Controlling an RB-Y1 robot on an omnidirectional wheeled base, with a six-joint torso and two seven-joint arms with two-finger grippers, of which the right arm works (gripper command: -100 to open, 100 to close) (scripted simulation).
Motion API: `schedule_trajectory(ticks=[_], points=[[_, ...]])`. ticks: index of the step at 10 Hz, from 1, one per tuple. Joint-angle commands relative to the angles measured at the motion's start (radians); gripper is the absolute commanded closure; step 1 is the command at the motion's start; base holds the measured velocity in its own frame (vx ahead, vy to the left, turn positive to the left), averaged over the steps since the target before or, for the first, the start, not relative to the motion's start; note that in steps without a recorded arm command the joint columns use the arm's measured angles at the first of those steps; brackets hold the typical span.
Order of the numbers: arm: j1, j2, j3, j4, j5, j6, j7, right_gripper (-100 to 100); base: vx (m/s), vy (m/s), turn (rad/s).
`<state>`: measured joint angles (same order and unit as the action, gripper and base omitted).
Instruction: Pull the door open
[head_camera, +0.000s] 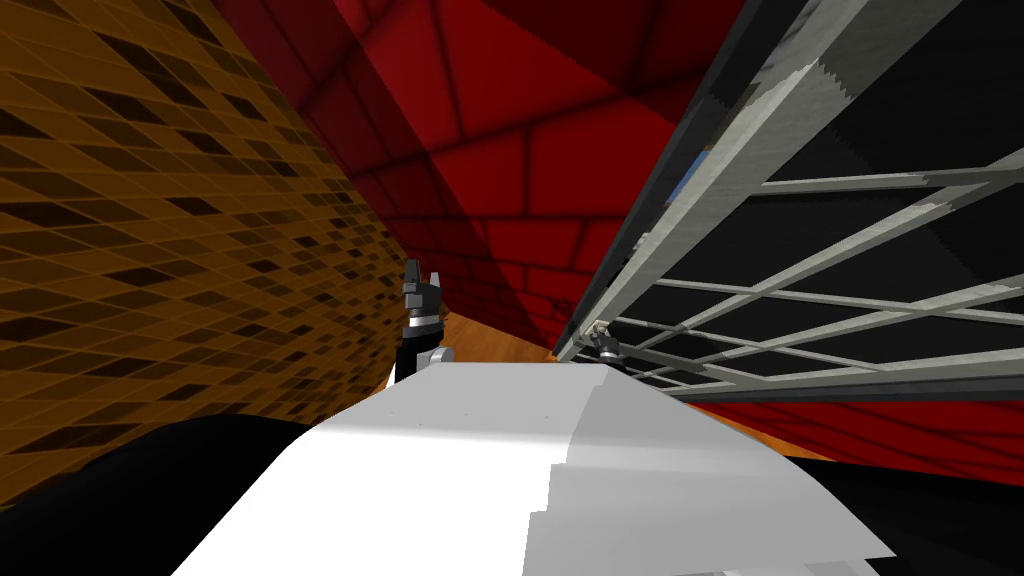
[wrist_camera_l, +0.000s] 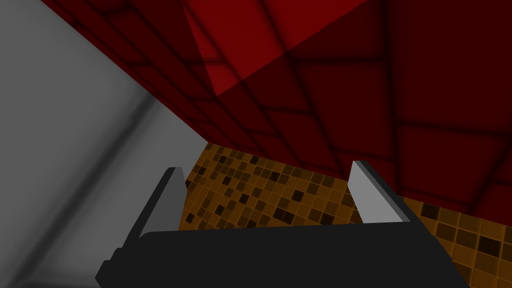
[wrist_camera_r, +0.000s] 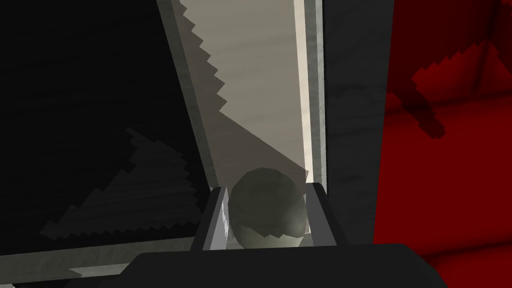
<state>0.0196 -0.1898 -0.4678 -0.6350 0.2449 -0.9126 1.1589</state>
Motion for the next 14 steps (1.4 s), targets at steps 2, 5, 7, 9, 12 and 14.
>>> schedule_trajectory(ticks=[2,5,7,9,12,14], points=[[-0.003,-0.002,0.012,0.004,-0.016,-0.003,-0.073,100,-0.026,-0.013,0.022],[-0.006,-0.004,0.027,0.006,-0.036,-0.003,-0.153,100,-0.026,-0.009,0.018],[-0.007,-0.005,0.033,0.007,-0.044,-0.003,-0.187,100,-0.026,-0.008,0.018],[-0.009,-0.008,0.046,0.008,-0.061,-0.003,-0.249,100,-0.025,-0.006,0.019],[-0.011,-0.01,0.059,0.01,-0.079,-0.003,-0.324,100,-0.025,-0.01,0.019],[-0.013,-0.011,0.067,0.011,-0.089,-0.002,-0.362,100,-0.031,-0.012,0.023]])
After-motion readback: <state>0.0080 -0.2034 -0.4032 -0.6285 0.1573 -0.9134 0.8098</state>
